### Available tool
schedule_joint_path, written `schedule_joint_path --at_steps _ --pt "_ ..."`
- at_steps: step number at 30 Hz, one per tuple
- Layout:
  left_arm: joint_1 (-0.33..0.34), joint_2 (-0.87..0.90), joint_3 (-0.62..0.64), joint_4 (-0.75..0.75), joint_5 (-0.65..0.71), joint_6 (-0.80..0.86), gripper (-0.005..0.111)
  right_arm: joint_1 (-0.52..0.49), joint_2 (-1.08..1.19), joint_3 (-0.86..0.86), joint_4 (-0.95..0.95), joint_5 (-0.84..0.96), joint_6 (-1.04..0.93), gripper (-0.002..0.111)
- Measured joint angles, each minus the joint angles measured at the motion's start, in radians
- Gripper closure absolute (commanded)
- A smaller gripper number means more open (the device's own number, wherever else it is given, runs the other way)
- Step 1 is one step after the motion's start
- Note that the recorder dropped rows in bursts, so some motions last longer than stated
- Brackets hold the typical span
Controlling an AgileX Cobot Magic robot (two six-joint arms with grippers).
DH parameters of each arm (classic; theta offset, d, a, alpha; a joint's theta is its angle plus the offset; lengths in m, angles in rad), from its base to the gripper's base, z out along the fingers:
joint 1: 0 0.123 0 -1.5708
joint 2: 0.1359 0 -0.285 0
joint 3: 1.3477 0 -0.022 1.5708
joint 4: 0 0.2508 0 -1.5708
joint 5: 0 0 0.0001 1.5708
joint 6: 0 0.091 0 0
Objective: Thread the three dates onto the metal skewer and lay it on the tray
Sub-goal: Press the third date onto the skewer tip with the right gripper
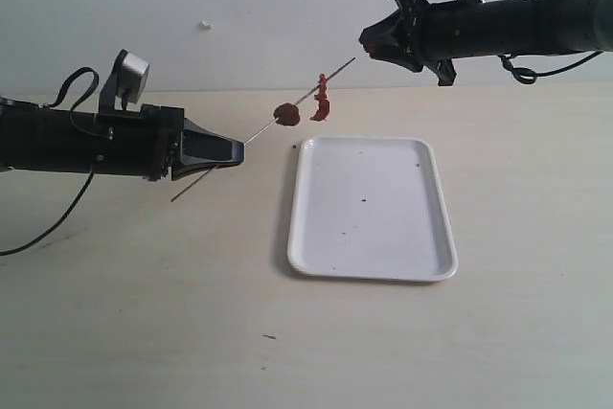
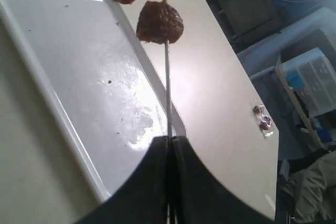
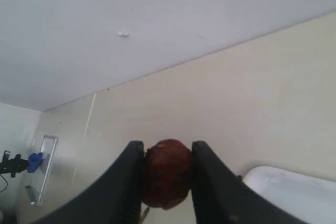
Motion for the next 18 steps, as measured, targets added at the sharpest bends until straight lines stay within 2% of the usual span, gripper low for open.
schedule_joint_path --at_steps 18 --pt "0.000 0.000 0.000 -0.008 0.011 0.015 0.107 0.000 0.000 0.000 0.009 0.062 0.000 0.078"
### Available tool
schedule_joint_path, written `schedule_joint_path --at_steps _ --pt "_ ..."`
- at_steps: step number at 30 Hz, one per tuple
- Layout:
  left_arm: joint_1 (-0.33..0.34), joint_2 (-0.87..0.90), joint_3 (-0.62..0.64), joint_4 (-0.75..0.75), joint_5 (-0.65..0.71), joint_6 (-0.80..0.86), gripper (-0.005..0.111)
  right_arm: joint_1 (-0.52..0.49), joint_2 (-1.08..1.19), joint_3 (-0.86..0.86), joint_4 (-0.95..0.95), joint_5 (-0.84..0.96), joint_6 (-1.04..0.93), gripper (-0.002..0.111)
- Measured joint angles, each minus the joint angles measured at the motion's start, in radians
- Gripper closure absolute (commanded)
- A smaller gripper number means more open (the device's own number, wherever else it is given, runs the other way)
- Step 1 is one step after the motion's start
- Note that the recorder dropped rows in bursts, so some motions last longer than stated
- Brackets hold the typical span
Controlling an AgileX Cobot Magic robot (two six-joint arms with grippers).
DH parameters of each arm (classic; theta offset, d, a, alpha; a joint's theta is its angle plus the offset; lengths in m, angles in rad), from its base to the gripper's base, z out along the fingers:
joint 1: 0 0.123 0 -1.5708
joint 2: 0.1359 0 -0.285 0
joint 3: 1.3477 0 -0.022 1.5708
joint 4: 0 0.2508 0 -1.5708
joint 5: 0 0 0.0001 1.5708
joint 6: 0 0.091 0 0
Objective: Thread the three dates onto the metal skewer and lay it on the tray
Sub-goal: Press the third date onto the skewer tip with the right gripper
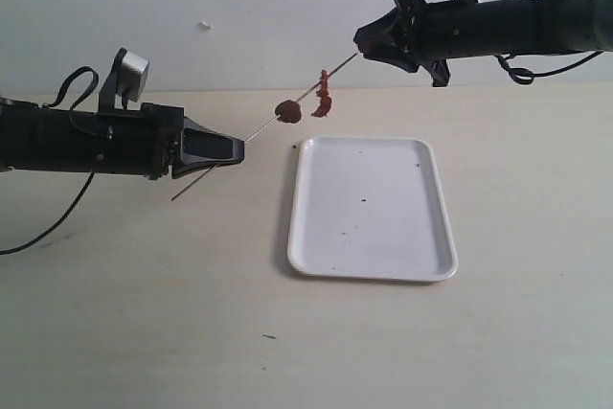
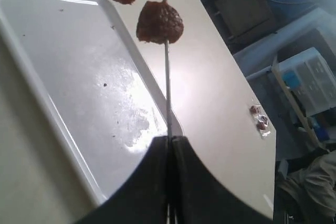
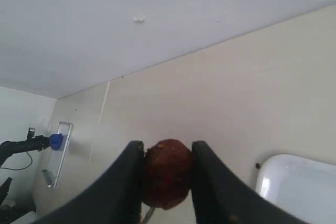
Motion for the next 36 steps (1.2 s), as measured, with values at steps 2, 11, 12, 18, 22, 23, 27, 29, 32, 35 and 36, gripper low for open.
schedule_joint_path --at_steps 2,11,12,18,22,23,27,29,32,35,36 --pt "0.000 0.000 0.000 0.000 0.005 0.000 0.107 0.000 0.000 0.000 0.000 0.010 0.000 0.078" --pt "0.000 0.000 0.002 0.016 0.008 0.019 0.107 -0.002 0.000 0.000 0.002 0.066 0.000 0.078" --pt "0.004 0.000 0.002 0.023 0.008 0.026 0.107 -0.004 0.000 0.000 0.002 0.078 0.000 0.078" --pt "0.042 0.000 0.002 0.064 0.016 0.069 0.107 -0.038 0.002 0.000 -0.034 0.173 0.000 0.081" --pt "0.070 0.000 0.002 0.091 0.012 0.095 0.107 -0.071 0.002 0.000 -0.057 0.266 0.002 0.081" --pt "0.072 0.000 -0.002 0.106 0.012 0.104 0.107 -0.077 0.002 0.000 -0.067 0.287 0.002 0.081" --pt "0.073 0.000 -0.029 0.171 0.036 0.120 0.107 -0.084 0.002 0.000 -0.119 0.334 0.002 0.081" --pt "0.073 0.000 -0.040 0.197 0.062 0.130 0.107 -0.084 0.002 0.000 -0.150 0.339 0.002 0.081" --pt "0.073 0.000 -0.054 0.247 0.074 0.137 0.107 -0.084 0.002 0.000 -0.189 0.341 0.002 0.081" --pt "0.073 0.000 -0.067 0.302 0.074 0.143 0.107 -0.084 0.002 0.000 -0.244 0.345 0.012 0.081" --pt "0.073 0.000 -0.069 0.317 0.077 0.149 0.107 -0.084 0.002 0.000 -0.266 0.345 0.015 0.081"
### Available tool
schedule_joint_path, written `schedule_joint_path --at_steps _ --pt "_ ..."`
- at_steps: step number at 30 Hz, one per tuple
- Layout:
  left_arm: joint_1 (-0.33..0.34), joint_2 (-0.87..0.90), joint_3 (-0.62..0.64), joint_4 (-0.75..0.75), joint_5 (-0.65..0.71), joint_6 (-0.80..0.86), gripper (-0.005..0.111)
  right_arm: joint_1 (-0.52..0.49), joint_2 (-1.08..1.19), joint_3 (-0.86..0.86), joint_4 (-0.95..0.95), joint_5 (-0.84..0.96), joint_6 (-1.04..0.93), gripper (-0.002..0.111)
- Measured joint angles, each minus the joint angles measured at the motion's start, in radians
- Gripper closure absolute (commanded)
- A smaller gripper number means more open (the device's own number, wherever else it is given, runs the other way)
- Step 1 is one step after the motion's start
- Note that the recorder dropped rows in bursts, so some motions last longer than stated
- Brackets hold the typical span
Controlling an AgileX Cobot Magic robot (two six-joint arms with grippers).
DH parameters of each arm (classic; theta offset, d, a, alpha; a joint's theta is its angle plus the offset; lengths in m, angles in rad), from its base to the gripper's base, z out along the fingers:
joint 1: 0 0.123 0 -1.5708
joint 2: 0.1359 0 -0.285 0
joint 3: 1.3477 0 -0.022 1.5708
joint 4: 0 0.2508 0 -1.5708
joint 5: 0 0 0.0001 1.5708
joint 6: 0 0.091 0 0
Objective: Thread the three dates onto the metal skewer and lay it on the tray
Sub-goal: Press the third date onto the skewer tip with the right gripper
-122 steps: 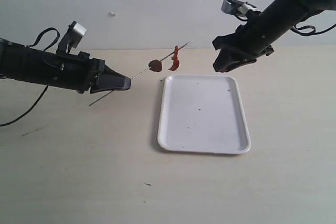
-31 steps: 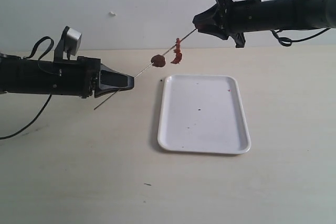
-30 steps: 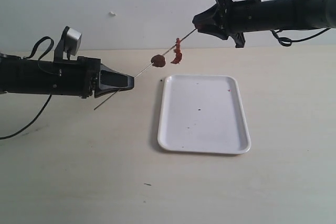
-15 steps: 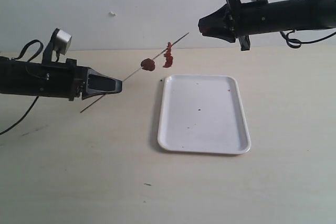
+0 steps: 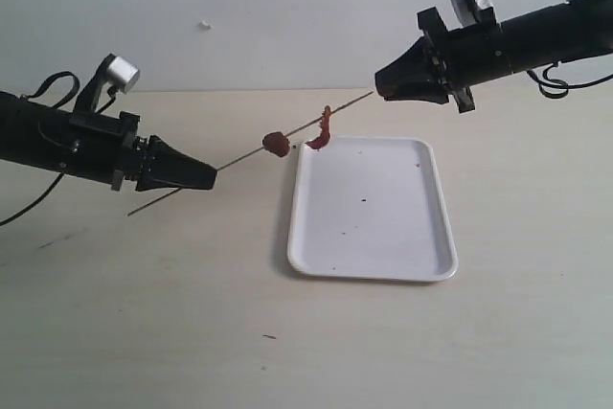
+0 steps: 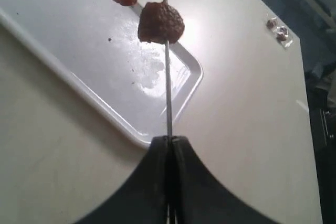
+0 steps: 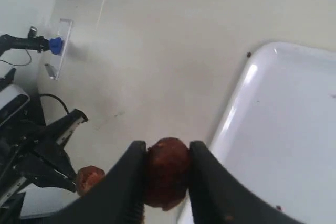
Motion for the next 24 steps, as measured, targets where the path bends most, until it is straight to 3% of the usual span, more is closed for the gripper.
schedule_joint_path --at_steps 10,24 --pt "0.000 0.000 -0.001 0.056 -0.037 0.086 0.107 0.000 -0.005 0.000 -0.160 0.004 0.050 0.081" --pt "0.000 0.000 -0.007 0.031 -0.095 0.261 0.107 0.000 -0.127 0.019 -0.224 0.006 0.131 0.081"
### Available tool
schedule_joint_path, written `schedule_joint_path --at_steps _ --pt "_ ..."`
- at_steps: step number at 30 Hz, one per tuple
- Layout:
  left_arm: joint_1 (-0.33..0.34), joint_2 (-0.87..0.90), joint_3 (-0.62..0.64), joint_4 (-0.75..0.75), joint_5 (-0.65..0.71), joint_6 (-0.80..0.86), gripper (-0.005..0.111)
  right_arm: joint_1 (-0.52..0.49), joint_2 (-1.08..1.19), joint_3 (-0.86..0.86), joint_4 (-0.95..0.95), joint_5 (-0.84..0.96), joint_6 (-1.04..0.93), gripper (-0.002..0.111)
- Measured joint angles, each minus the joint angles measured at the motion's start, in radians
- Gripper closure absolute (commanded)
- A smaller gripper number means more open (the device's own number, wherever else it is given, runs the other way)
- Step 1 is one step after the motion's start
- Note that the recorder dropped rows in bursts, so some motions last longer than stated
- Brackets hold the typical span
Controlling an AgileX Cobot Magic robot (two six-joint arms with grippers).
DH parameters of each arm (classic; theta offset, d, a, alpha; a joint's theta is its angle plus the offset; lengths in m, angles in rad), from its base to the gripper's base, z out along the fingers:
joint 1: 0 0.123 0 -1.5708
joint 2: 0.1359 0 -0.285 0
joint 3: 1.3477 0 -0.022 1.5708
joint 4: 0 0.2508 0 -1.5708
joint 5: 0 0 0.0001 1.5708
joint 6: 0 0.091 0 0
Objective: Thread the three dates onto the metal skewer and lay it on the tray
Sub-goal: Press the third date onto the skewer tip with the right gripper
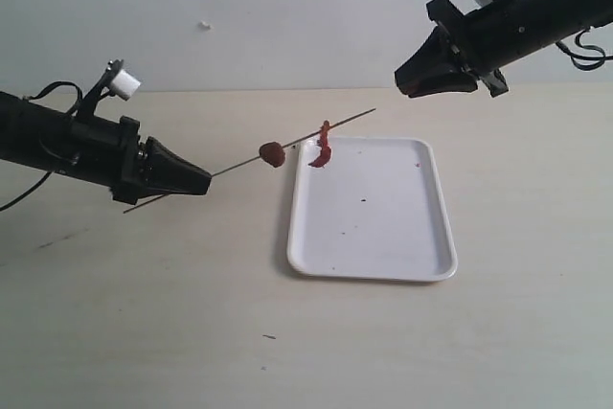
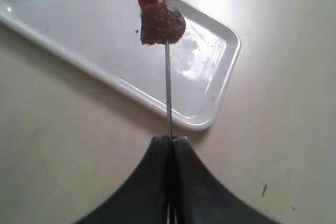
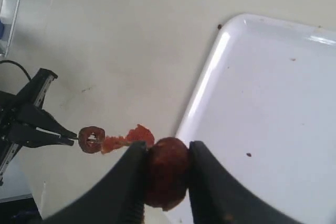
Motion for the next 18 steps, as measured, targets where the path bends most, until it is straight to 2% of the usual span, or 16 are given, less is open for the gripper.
schedule_joint_path --at_steps 5,18 --pt "0.000 0.000 0.000 -0.020 0.006 0.039 0.107 0.000 -0.014 0.091 0.015 0.002 -0.052 0.081" --pt "0.000 0.004 0.000 -0.016 0.037 0.116 0.107 0.000 -0.015 0.101 0.098 0.004 -0.086 0.081"
